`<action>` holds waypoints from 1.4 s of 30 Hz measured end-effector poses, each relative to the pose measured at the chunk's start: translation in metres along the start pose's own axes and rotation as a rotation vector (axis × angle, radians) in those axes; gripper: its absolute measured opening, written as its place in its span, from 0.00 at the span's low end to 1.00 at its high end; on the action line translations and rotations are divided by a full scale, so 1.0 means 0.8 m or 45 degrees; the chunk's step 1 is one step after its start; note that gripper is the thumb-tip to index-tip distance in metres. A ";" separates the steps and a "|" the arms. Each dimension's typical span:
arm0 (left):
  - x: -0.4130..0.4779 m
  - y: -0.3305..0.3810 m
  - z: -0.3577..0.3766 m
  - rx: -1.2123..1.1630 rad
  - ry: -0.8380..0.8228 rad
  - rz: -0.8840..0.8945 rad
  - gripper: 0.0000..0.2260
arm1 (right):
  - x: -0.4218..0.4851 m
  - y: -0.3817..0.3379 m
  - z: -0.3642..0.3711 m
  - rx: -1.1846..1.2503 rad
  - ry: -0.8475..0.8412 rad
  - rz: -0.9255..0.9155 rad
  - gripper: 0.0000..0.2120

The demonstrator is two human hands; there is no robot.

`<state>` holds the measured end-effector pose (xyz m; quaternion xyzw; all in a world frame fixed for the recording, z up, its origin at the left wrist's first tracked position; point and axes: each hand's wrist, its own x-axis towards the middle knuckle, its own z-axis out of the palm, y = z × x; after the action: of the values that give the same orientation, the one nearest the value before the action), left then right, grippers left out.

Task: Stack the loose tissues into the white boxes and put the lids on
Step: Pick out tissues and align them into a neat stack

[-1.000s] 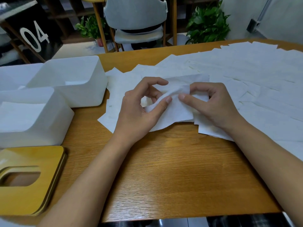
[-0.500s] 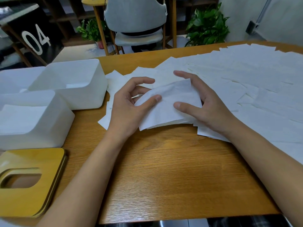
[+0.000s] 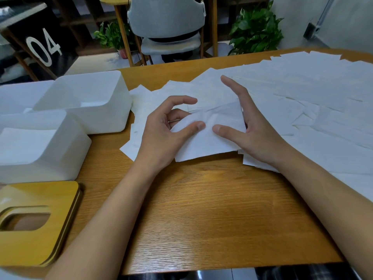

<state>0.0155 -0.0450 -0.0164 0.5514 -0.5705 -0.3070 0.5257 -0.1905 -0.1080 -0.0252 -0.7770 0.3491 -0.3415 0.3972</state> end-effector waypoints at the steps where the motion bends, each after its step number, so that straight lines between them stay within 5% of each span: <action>1: 0.000 -0.001 0.000 0.001 0.003 -0.001 0.18 | 0.000 0.000 0.000 0.006 0.001 0.002 0.40; 15: 0.009 -0.016 -0.008 0.095 0.255 -0.069 0.17 | 0.004 0.002 -0.010 0.140 0.181 -0.065 0.37; 20: 0.006 -0.008 -0.005 -0.159 -0.128 -0.298 0.18 | 0.003 0.003 -0.009 0.285 0.141 -0.042 0.38; 24: 0.003 -0.008 -0.002 -0.021 -0.024 -0.200 0.22 | 0.004 0.001 -0.011 0.294 0.036 -0.009 0.37; 27: 0.003 -0.013 -0.005 -0.074 -0.024 -0.154 0.24 | 0.003 -0.001 -0.013 0.236 -0.107 0.031 0.23; 29: 0.005 -0.017 -0.005 0.026 -0.022 -0.091 0.24 | 0.002 0.000 -0.014 0.204 -0.108 0.066 0.16; 34: 0.012 -0.033 -0.023 0.525 0.200 0.026 0.23 | 0.004 0.008 -0.021 0.077 0.120 0.092 0.16; 42: 0.011 -0.041 -0.017 0.856 0.003 -0.070 0.23 | 0.005 0.016 -0.025 0.058 0.242 0.104 0.16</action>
<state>0.0397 -0.0567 -0.0414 0.7094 -0.6241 -0.1149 0.3067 -0.2082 -0.1251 -0.0262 -0.7171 0.4086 -0.4050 0.3935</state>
